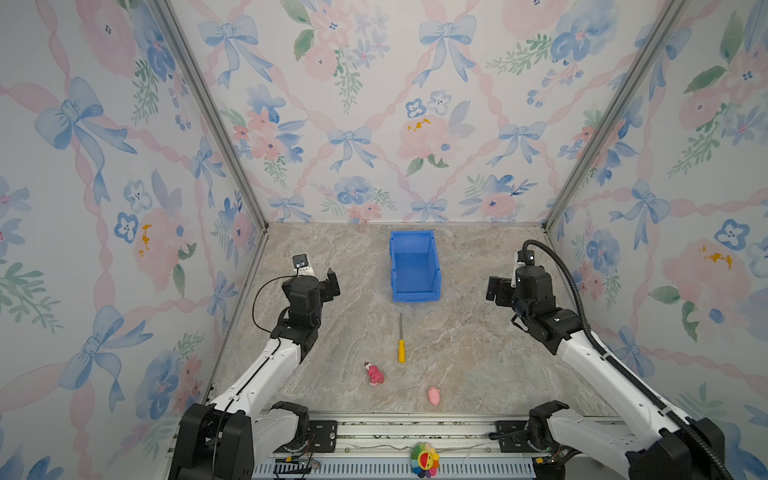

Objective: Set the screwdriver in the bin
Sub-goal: 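Reach the left gripper toward the yellow screwdriver while the right arm lifts forward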

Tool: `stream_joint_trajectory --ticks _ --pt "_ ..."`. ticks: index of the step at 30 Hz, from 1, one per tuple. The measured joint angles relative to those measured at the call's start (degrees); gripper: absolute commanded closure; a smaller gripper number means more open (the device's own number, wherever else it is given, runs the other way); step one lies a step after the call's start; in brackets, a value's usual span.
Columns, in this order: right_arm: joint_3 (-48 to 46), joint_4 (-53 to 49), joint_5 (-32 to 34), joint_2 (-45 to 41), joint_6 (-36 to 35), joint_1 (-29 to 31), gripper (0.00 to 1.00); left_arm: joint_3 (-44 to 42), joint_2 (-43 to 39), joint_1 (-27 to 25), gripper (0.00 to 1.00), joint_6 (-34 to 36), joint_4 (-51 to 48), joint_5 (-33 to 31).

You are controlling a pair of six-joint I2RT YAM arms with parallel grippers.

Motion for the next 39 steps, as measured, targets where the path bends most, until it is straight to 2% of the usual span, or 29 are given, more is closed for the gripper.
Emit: stream_joint_trajectory --ticks 3,8,12,17,24,34,39 --pt "1.3 -5.2 0.4 -2.1 0.6 1.3 0.03 4.7 1.5 -1.9 0.02 -4.2 -8.0 -0.4" --pt "3.7 -12.3 -0.3 -4.0 0.8 1.7 0.03 5.9 1.6 -6.6 0.02 -11.1 -17.1 1.5" --pt "4.1 -14.6 -4.5 -4.9 0.7 1.8 0.03 7.2 3.9 -9.7 0.02 -16.8 -22.6 5.4" --pt "4.1 -14.9 -8.4 -5.3 0.7 4.2 0.03 10.0 8.1 -16.9 0.05 -22.4 -28.6 8.6" --pt "5.3 -18.2 -12.6 -3.7 -0.8 5.4 0.03 11.4 13.0 -25.1 0.07 -29.0 -31.2 11.4" --pt "6.4 -20.2 -19.4 -0.7 -5.1 4.9 0.03 15.7 25.6 -35.7 0.05 -33.4 -31.9 12.6" --pt "6.6 -20.3 -24.1 0.6 -6.0 4.6 0.03 17.7 30.9 -39.8 0.08 -35.0 -32.5 12.6"
